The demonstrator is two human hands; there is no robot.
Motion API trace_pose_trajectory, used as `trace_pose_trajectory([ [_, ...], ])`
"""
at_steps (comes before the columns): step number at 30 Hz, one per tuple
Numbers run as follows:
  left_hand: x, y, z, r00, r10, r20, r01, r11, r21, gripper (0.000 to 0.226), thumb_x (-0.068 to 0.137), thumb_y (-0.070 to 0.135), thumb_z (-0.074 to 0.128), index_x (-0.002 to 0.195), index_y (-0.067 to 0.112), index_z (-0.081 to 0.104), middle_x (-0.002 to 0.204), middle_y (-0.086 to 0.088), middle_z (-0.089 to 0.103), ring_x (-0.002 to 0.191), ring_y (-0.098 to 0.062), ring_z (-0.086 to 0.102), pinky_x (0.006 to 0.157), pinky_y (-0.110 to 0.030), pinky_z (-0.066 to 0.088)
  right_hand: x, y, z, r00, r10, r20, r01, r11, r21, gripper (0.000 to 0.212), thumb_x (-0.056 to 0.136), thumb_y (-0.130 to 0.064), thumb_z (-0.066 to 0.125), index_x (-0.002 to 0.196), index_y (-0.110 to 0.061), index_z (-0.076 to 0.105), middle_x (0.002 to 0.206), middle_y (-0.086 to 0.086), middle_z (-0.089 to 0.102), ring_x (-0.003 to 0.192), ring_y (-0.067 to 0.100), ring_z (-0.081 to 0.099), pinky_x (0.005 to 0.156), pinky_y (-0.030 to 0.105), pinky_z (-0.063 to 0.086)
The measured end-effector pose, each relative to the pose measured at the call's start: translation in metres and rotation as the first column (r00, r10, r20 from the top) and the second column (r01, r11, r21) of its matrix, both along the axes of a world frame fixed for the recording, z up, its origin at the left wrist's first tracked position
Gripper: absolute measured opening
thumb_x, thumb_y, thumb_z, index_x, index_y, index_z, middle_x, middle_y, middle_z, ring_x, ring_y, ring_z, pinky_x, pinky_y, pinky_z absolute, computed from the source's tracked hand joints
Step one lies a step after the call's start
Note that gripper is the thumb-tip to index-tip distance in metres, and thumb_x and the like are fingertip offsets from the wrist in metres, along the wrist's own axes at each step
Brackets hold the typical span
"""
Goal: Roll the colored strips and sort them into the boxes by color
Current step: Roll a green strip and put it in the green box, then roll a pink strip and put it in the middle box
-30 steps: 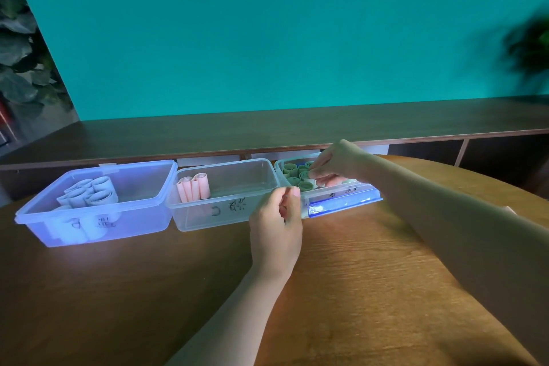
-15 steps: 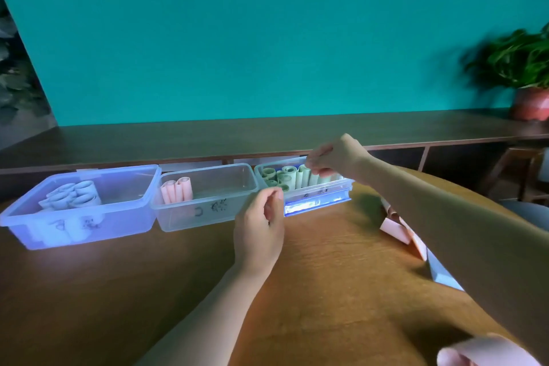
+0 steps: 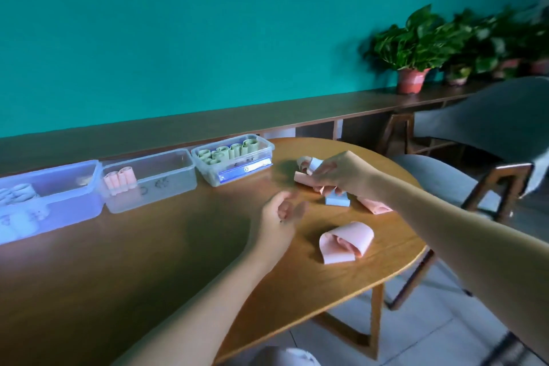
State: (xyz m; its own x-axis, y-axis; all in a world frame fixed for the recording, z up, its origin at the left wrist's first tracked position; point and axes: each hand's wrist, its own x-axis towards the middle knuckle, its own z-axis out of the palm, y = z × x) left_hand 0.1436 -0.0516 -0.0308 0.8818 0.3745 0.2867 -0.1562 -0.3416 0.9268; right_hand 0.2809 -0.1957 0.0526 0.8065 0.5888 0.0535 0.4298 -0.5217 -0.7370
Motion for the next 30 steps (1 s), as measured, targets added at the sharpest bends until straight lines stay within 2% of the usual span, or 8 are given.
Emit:
trace_pose_trajectory([
  [3, -0.007, -0.019, 0.000, 0.996, -0.045, -0.078, 0.054, 0.991, 0.125, 0.022, 0.087, 0.042, 0.074, 0.106, 0.030, 0.071, 0.091, 0.011, 0.070, 0.086, 0.002, 0.063, 0.070, -0.006, 0.044, -0.008, -0.033, -0.016, 1.000, -0.027, -0.009, 0.027, 0.997, -0.069, 0.021, 0.078, -0.042, 0.084, 0.090, -0.025, 0.081, 0.080, -0.001, 0.078, 0.069, 0.014, 0.070, 0.062, 0.026, 0.056],
  [8, -0.011, -0.041, 0.002, 0.979, -0.122, -0.163, 0.162, 0.950, 0.265, 0.019, 0.087, 0.035, 0.076, 0.105, 0.031, 0.075, 0.098, 0.020, 0.072, 0.094, 0.004, 0.064, 0.079, -0.010, 0.047, -0.025, -0.068, -0.027, 0.997, 0.026, 0.066, -0.004, 0.951, -0.309, 0.068, 0.054, -0.086, 0.063, 0.101, -0.038, 0.076, 0.107, -0.014, 0.071, 0.102, 0.013, 0.066, 0.096, 0.037, 0.054],
  [12, -0.019, -0.049, 0.009, 0.991, -0.057, -0.121, 0.091, 0.951, 0.297, 0.009, 0.091, 0.028, 0.071, 0.094, 0.026, 0.079, 0.090, 0.019, 0.073, 0.087, 0.005, 0.063, 0.069, -0.005, 0.042, -0.036, -0.084, -0.030, 1.000, 0.029, -0.007, -0.030, 0.947, -0.320, 0.056, 0.080, -0.067, 0.070, 0.117, -0.026, 0.072, 0.118, -0.004, 0.066, 0.107, 0.017, 0.063, 0.097, 0.038, 0.055],
  [16, -0.033, -0.044, 0.021, 0.995, 0.032, -0.089, -0.010, 0.970, 0.245, 0.011, 0.094, 0.026, 0.068, 0.090, 0.028, 0.078, 0.085, 0.022, 0.073, 0.085, 0.003, 0.065, 0.071, -0.009, 0.046, -0.046, -0.089, -0.023, 0.996, 0.041, -0.075, -0.048, 0.994, -0.094, 0.034, 0.079, -0.051, 0.081, 0.107, -0.033, 0.074, 0.115, -0.004, 0.068, 0.104, 0.017, 0.066, 0.083, 0.024, 0.056],
  [19, -0.048, -0.033, 0.038, 0.991, 0.121, -0.055, -0.103, 0.961, 0.255, 0.013, 0.095, 0.032, 0.066, 0.094, 0.029, 0.079, 0.087, 0.019, 0.074, 0.086, 0.000, 0.066, 0.074, -0.018, 0.050, -0.055, -0.082, -0.015, 0.984, 0.102, -0.147, -0.089, 0.992, 0.092, 0.024, 0.081, -0.032, 0.085, 0.103, -0.032, 0.076, 0.112, -0.004, 0.074, 0.104, 0.017, 0.070, 0.090, 0.028, 0.059],
  [23, -0.076, -0.021, 0.069, 0.981, 0.182, 0.066, -0.192, 0.960, 0.206, 0.010, 0.094, 0.026, 0.067, 0.090, 0.026, 0.076, 0.084, 0.015, 0.073, 0.077, 0.001, 0.063, 0.066, -0.010, 0.046, -0.079, -0.062, -0.001, 0.948, 0.203, -0.244, -0.086, 0.905, 0.417, 0.039, 0.074, -0.023, 0.089, 0.110, -0.014, 0.076, 0.112, 0.003, 0.075, 0.103, 0.022, 0.072, 0.088, 0.034, 0.060],
  [28, -0.129, 0.007, 0.097, 0.936, 0.323, 0.139, -0.351, 0.884, 0.310, 0.012, 0.093, 0.027, 0.069, 0.098, 0.021, 0.079, 0.088, 0.012, 0.072, 0.086, -0.006, 0.065, 0.076, -0.021, 0.048, -0.126, -0.024, 0.026, 0.912, 0.329, -0.246, -0.145, 0.817, 0.558, 0.032, 0.082, -0.011, 0.082, 0.111, -0.006, 0.070, 0.099, 0.010, 0.077, 0.088, 0.020, 0.074, 0.076, 0.030, 0.062],
  [30, -0.153, 0.016, 0.106, 0.917, 0.360, 0.170, -0.396, 0.863, 0.313, 0.009, 0.094, 0.023, 0.068, 0.097, 0.026, 0.076, 0.089, 0.017, 0.071, 0.089, -0.003, 0.065, 0.075, -0.012, 0.046, -0.145, -0.007, 0.034, 0.884, 0.396, -0.249, -0.176, 0.775, 0.607, 0.028, 0.082, -0.007, 0.081, 0.107, -0.004, 0.069, 0.095, 0.011, 0.076, 0.085, 0.021, 0.072, 0.074, 0.031, 0.060],
])
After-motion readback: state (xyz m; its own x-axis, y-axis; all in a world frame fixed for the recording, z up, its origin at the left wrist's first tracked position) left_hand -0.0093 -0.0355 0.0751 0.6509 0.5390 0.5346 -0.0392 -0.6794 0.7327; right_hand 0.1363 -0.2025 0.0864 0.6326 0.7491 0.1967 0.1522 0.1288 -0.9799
